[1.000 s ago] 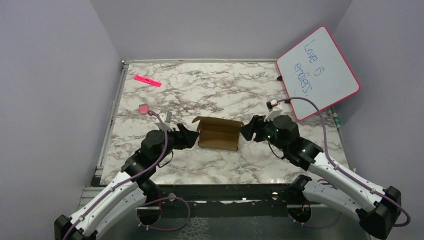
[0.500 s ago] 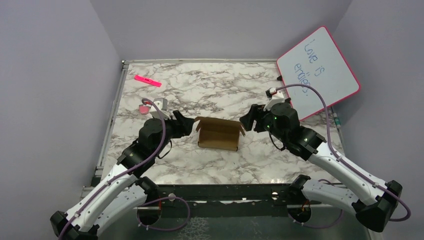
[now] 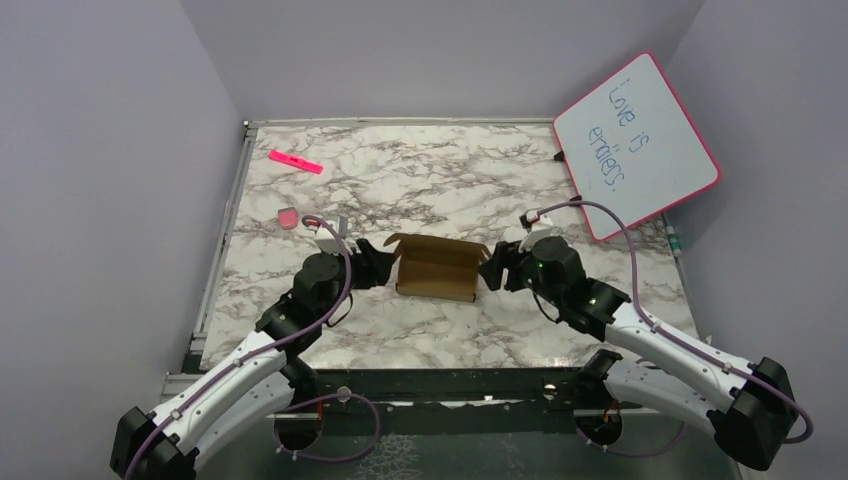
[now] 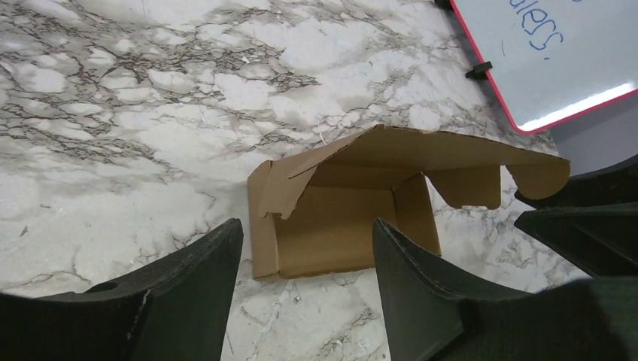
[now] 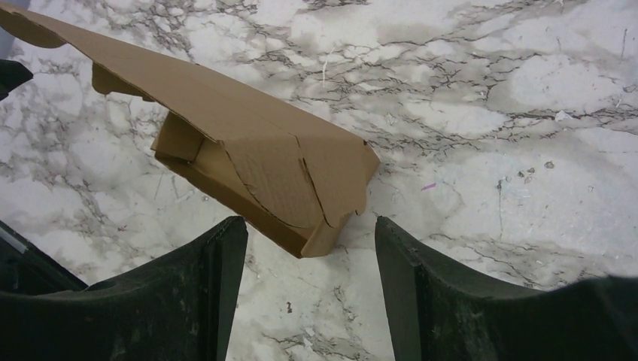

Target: Fold the paper box

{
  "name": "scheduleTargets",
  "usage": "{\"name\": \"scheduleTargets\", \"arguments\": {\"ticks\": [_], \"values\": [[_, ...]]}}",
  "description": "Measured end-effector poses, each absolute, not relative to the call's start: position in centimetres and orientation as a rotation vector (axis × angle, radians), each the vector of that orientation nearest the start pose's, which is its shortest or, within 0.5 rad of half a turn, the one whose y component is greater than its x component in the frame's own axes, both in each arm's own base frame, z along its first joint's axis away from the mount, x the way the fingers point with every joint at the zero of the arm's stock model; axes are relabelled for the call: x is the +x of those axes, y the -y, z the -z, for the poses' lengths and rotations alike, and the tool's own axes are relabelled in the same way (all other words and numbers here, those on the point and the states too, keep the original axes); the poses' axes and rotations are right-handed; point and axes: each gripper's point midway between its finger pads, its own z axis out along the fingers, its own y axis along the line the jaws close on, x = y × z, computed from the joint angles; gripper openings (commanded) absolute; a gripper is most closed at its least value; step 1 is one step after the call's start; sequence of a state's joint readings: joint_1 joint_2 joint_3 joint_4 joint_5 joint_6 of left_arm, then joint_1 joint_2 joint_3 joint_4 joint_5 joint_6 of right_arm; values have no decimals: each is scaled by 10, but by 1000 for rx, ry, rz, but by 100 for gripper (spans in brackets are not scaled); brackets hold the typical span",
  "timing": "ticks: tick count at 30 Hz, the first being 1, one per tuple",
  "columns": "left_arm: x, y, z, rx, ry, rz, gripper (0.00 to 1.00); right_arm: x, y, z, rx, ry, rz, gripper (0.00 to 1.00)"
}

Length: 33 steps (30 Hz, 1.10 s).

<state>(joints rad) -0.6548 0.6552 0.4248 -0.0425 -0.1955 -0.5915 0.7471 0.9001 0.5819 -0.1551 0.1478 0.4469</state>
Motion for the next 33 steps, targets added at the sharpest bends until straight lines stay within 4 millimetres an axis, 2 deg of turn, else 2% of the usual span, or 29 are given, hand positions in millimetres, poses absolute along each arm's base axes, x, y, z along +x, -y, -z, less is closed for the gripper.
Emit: {"name": "scheduleTargets", "arguments": {"ticks": [7,10,14,21,28,33], "values": [[247,183,-150,-43,-1866,726,65,236,-209,-126,-219,-2046,-615,67],[249,184,-142,-31,-1847,726,65,237,-215,-127,-227,-2019,-649,66],[253,187,-143,-16,-1808,731,65,241,-226,-132,-243,-1984,-700,64],[258,197,-140,35,-1792,748,57,242,-241,-135,-274,-1958,-769,63],[255,214,-126,93,-1842,807,52,239,-253,-134,-283,-1963,-845,61],[252,219,-126,97,-1850,847,51,238,-259,-129,-278,-1973,-879,59]]}}
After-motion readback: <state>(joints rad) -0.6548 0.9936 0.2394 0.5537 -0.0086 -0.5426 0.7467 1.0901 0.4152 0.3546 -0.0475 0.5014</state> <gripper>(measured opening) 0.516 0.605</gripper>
